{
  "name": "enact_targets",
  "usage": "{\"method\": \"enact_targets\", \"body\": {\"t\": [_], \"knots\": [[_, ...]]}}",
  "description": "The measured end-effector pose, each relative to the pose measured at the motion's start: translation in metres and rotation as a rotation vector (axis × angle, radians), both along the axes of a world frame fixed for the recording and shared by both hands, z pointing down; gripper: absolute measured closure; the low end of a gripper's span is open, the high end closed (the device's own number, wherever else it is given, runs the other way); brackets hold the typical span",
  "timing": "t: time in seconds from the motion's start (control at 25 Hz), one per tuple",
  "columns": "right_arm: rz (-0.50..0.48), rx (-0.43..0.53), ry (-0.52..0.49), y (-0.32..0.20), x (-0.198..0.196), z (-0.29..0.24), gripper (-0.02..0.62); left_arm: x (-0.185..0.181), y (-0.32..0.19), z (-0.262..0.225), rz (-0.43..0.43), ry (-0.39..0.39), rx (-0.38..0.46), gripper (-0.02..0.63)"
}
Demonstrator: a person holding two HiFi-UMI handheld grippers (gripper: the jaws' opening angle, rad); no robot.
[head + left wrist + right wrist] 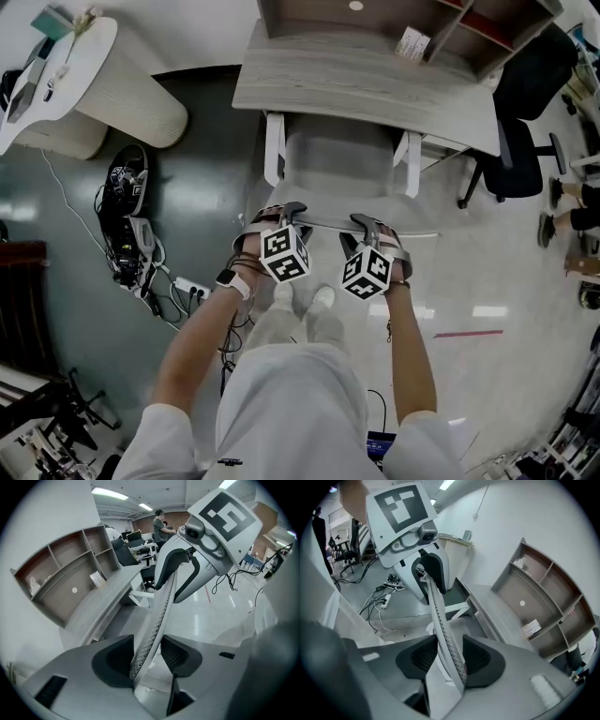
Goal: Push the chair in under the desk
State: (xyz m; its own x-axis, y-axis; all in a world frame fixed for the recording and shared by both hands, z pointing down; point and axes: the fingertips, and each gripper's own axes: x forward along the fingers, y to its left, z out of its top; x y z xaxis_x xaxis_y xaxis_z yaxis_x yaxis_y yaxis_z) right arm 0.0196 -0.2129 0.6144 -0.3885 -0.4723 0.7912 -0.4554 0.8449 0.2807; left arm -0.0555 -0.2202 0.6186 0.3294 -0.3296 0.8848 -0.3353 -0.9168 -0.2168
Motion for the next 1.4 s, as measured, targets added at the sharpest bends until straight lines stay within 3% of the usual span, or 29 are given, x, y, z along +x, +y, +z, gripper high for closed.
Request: {"method": "enact_targets", "body": {"t": [0.12, 1.4], "knots": [[0.010, -0.005, 0.006, -0.012, -0.004, 0.002, 0.416, -0.004, -0.014, 0.001, -0.001, -0.001, 0.038, 0.422], [-0.009, 0.075, 0.021, -0.160, -0.002, 0.003, 0.420, -0.003, -0.165, 0.007, -0.036, -0.050, 0.071, 0.410]]}}
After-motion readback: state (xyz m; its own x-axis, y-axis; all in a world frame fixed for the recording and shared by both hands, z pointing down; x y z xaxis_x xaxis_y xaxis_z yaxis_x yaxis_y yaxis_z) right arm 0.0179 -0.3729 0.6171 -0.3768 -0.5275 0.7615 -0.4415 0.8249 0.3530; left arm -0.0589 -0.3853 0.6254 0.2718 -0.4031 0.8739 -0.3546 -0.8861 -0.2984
